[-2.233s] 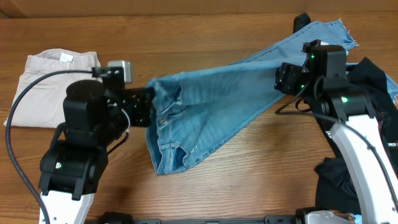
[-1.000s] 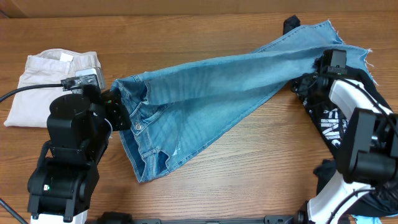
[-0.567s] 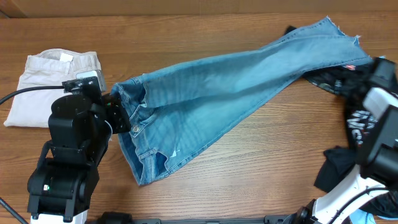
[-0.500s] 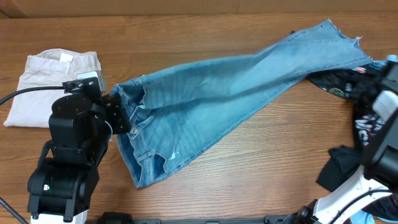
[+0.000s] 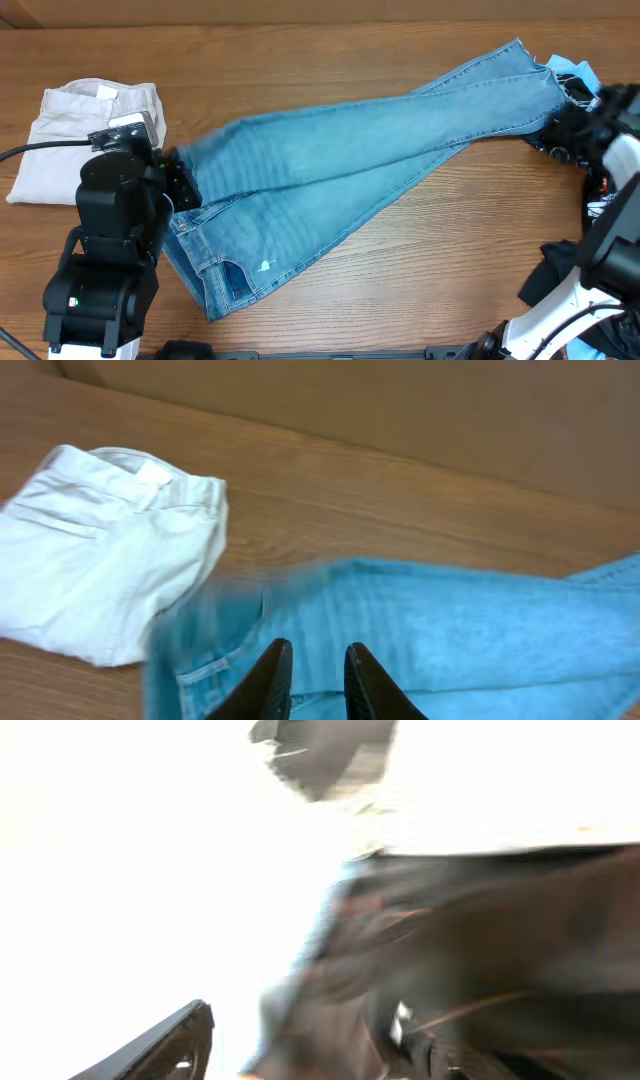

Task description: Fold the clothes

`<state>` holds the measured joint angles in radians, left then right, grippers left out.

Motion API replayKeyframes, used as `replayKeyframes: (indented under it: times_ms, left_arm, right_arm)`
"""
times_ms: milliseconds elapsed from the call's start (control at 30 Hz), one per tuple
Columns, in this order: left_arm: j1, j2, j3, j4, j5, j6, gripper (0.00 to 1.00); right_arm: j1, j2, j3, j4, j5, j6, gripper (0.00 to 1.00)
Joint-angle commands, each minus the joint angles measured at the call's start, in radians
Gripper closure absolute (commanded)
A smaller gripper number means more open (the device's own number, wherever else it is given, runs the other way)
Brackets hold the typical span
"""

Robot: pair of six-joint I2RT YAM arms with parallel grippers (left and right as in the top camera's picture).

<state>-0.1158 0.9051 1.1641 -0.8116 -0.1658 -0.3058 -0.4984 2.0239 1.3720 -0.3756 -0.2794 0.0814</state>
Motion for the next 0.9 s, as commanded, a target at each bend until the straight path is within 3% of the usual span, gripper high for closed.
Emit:
replayKeyframes:
  times_ms: [0,167,367,467,567,667,800,867]
  left_arm:
    - [0.007,-0.01,0.026,0.008,-0.055,0.014,0.78]
    - [0.007,0.003,0.026,-0.005,-0.079,0.022,0.76]
    - [0.007,0.071,0.026,-0.045,-0.069,-0.013,0.69]
    - [0.007,0.115,0.026,-0.075,-0.053,-0.017,0.68]
    - [0.007,0.15,0.026,-0.095,-0.022,-0.018,0.58]
    - [0.007,0.183,0.026,-0.121,-0.041,-0.039,0.61]
    - [0.042,0.211,0.026,-0.078,-0.044,-0.029,0.6]
    - [0.081,0.234,0.027,-0.03,0.024,0.012,0.61]
  right_arm:
    - [0.06,-0.029,0.026,-0.009,-0.046,-0.014,0.27]
    - [0.117,-0.022,0.027,-0.038,0.097,-0.011,0.23]
    - [0.076,-0.06,0.038,-0.112,0.346,0.021,0.19]
    - [0.018,-0.059,0.037,-0.159,0.347,0.015,0.18]
    - [-0.046,-0.053,0.037,-0.208,0.348,0.056,0.18]
    - [-0.106,-0.06,0.037,-0.25,0.33,0.134,0.17]
    - [-0.137,-0.112,0.037,-0.267,0.067,0.007,0.13]
    - [-0.133,-0.157,0.038,-0.262,-0.033,-0.042,0.12]
